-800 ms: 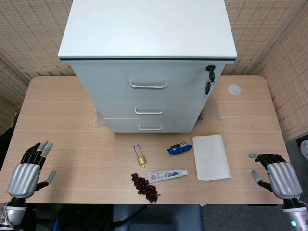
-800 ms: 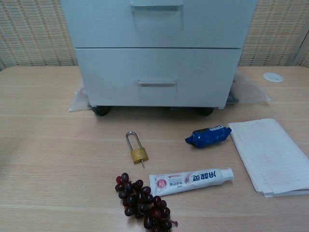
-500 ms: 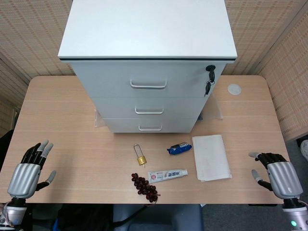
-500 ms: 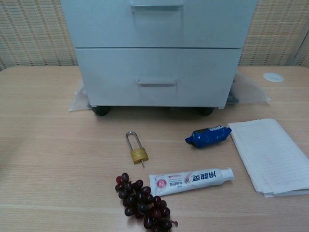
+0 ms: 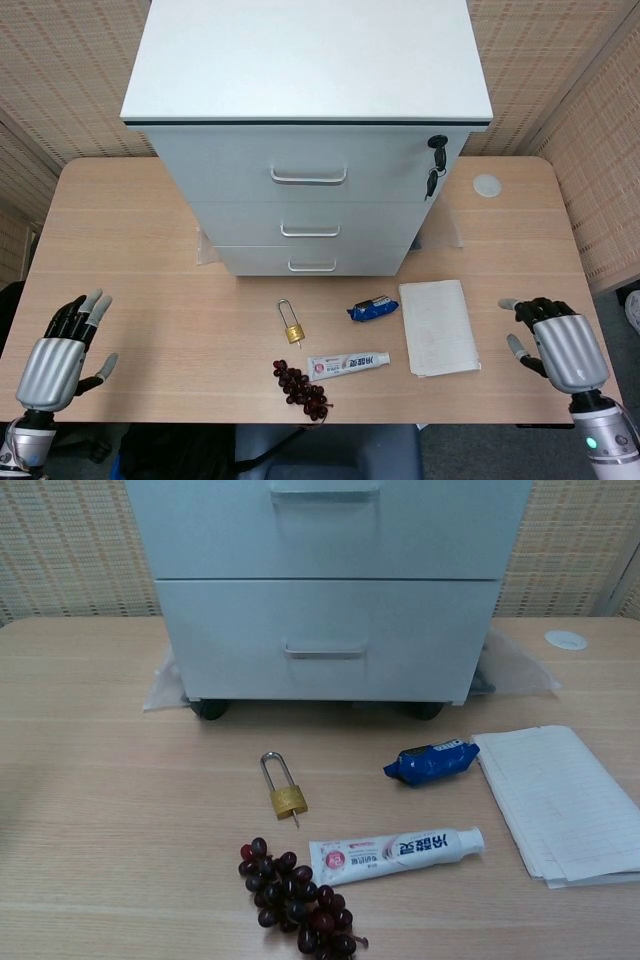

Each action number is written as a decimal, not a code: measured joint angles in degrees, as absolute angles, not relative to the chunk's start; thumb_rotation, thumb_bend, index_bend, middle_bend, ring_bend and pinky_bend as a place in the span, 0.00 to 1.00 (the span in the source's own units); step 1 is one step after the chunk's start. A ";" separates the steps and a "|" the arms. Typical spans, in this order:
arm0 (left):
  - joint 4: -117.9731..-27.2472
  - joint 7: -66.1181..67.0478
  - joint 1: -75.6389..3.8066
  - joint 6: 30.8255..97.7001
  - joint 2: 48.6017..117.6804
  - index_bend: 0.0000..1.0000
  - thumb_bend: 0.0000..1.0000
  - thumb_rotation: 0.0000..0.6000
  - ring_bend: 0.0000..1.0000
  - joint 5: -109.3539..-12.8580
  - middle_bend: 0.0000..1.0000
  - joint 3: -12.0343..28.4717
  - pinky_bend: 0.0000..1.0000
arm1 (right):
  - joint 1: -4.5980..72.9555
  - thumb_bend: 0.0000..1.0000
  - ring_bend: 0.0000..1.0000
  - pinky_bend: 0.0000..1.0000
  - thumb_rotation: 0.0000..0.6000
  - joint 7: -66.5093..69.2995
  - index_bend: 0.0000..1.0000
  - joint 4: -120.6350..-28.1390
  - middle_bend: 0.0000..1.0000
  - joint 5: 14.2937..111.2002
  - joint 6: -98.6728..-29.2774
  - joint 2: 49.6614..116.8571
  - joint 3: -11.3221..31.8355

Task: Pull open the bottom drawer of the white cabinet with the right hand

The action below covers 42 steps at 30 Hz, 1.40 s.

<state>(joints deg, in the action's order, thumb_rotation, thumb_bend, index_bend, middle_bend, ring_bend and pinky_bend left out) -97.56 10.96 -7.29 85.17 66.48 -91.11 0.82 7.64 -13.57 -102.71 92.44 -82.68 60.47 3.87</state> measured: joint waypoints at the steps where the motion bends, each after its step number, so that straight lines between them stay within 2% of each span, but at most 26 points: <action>1: -97.59 11.01 -7.34 85.10 66.47 0.02 0.33 1.00 0.00 -91.18 0.00 0.79 0.10 | 8.39 0.30 0.66 0.70 1.00 -14.74 0.29 -103.44 0.68 92.22 -81.76 60.45 4.27; 6: -97.74 11.12 -7.50 85.00 66.25 0.02 0.33 1.00 0.00 -91.46 0.00 0.75 0.10 | 13.13 0.30 0.86 0.85 1.00 -20.05 0.24 -107.47 0.85 89.26 -75.05 60.77 6.47; 11: -97.72 11.20 -7.62 84.83 66.15 0.02 0.33 1.00 0.00 -91.56 0.00 0.70 0.10 | 18.63 0.30 0.93 0.90 1.00 -25.38 0.23 -110.43 0.91 83.44 -67.47 61.84 8.60; 17: -97.38 10.94 -7.63 84.77 66.23 0.03 0.33 1.00 0.00 -91.61 0.00 0.59 0.10 | 25.44 0.30 0.95 0.92 1.00 -32.04 0.22 -111.48 0.92 74.72 -60.93 65.39 11.09; 24: -96.98 10.57 -7.59 84.83 66.28 0.03 0.33 1.00 0.00 -91.57 0.00 0.56 0.10 | 31.92 0.32 0.96 0.93 1.00 -37.58 0.22 -110.82 0.93 67.89 -56.80 70.40 12.58; 35: -96.18 9.73 -7.67 84.80 66.38 0.02 0.33 1.00 0.00 -91.51 0.00 0.59 0.10 | 40.58 0.33 0.96 0.93 1.00 -44.36 0.20 -104.30 0.93 59.44 -55.89 80.11 12.90; 42: -95.69 9.14 -7.58 84.94 66.35 0.03 0.33 1.00 0.00 -91.39 0.00 0.59 0.10 | 43.53 0.33 0.96 0.93 1.00 -45.27 0.19 -101.11 0.93 57.39 -56.39 83.49 12.38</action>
<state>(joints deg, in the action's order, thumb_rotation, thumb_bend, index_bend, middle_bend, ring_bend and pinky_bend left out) -95.69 9.14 -7.58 84.94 66.35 -91.39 0.59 43.53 -45.27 -101.11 57.39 -56.39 83.49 12.38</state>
